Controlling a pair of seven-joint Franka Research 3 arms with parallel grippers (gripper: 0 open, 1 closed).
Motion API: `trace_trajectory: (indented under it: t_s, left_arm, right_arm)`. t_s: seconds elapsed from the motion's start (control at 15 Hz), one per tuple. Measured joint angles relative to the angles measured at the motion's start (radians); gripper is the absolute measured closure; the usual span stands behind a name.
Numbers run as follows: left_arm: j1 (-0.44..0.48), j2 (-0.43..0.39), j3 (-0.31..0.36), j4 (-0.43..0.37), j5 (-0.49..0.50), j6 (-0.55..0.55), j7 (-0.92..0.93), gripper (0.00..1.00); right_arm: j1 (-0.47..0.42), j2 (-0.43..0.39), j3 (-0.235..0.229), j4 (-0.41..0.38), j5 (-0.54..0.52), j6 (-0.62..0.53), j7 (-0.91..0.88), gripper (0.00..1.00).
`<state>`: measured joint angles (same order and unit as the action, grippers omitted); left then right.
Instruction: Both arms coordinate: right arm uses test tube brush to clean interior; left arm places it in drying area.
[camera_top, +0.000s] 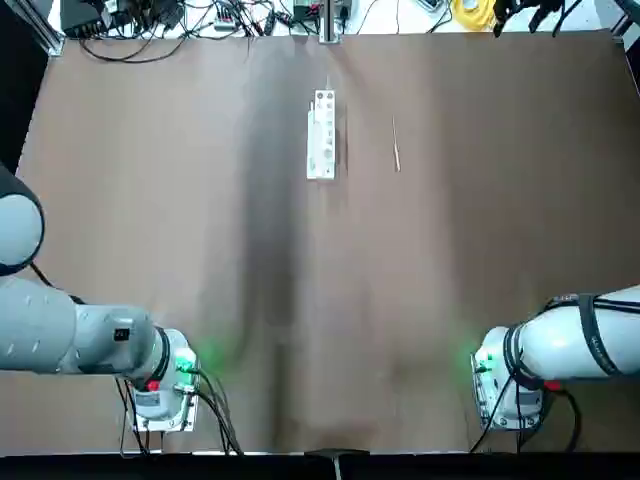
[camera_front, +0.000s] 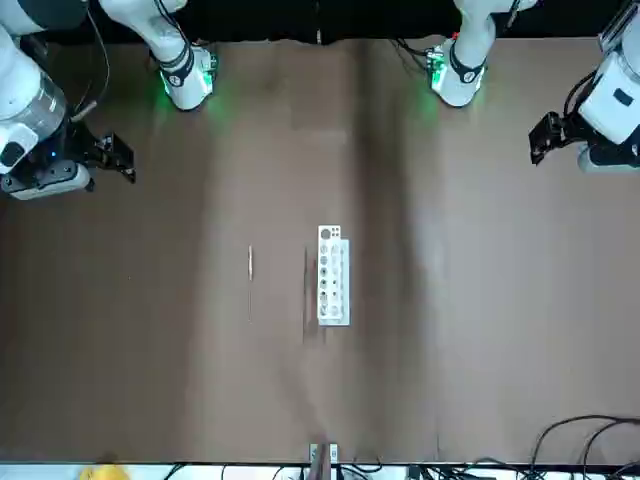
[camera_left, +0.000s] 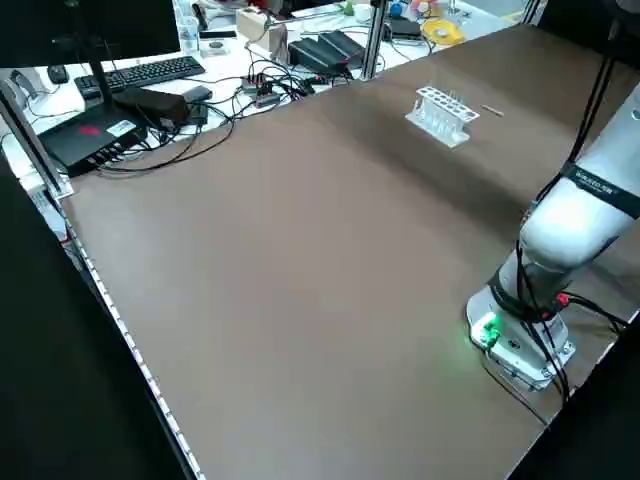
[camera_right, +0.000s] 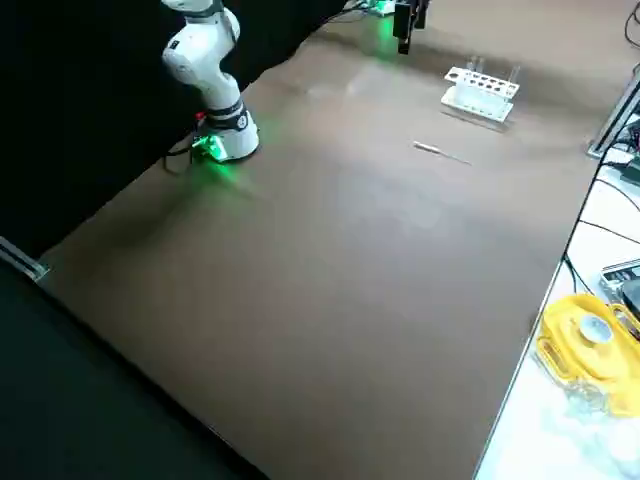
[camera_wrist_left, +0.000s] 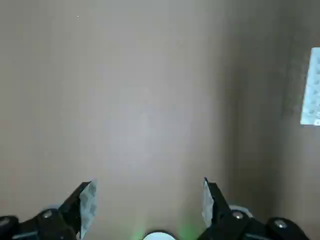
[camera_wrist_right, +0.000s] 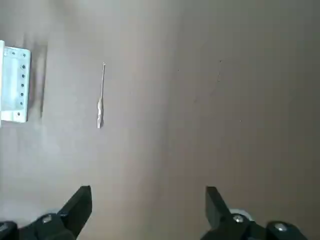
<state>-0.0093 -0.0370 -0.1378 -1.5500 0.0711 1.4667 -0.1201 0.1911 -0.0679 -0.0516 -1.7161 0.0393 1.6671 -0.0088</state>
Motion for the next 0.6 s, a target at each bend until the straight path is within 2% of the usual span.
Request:
trace_trajectory:
  t_s: [0.6]
  left_arm:
    - [0.008,0.018,0.007,-0.021,-0.025,0.017,0.0,0.01]
  right_arm:
    - [-0.003,0.0,-0.01,-0.004,-0.002,-0.002,-0.001,0.0]
